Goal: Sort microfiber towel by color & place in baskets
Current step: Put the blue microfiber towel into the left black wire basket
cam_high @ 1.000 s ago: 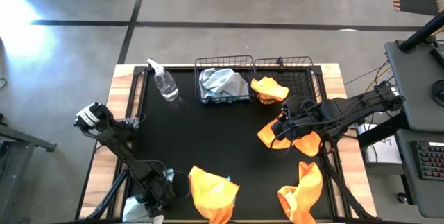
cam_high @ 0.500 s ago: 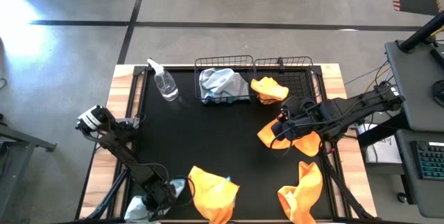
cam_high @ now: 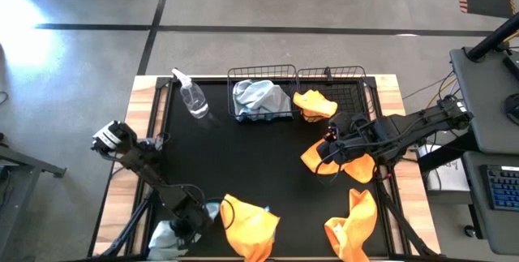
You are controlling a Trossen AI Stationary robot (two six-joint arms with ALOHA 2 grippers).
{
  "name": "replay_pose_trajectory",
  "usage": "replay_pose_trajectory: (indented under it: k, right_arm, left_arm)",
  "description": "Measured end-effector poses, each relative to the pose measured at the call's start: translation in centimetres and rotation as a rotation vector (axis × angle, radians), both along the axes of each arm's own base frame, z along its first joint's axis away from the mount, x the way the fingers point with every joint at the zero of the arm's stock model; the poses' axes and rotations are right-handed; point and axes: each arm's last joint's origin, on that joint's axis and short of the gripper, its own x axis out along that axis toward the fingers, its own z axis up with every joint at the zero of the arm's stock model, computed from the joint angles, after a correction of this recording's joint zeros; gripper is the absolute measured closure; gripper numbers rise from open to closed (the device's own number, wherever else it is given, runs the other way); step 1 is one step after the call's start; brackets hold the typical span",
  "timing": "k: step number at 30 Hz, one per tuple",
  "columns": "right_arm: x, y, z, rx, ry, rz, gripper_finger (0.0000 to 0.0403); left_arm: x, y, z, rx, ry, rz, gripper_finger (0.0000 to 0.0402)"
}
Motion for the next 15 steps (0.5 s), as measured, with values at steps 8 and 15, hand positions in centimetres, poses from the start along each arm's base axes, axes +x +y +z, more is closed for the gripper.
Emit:
replay_pose_trajectory:
  k: [8, 15]
  right_arm:
    - [0.1, 0.0, 0.0, 0.003, -0.006, -0.001, 0.0280]
    - [0.1, 0.0, 0.0, 0.003, -0.007, -0.002, 0.0280]
  left_arm:
    - [1.6, 2.7, 0.0, 0.009, -0.039, -0.016, 0.0401]
    - [3.0, 5.2, 0.2, 0.032, -0.110, -0.034, 0.0401]
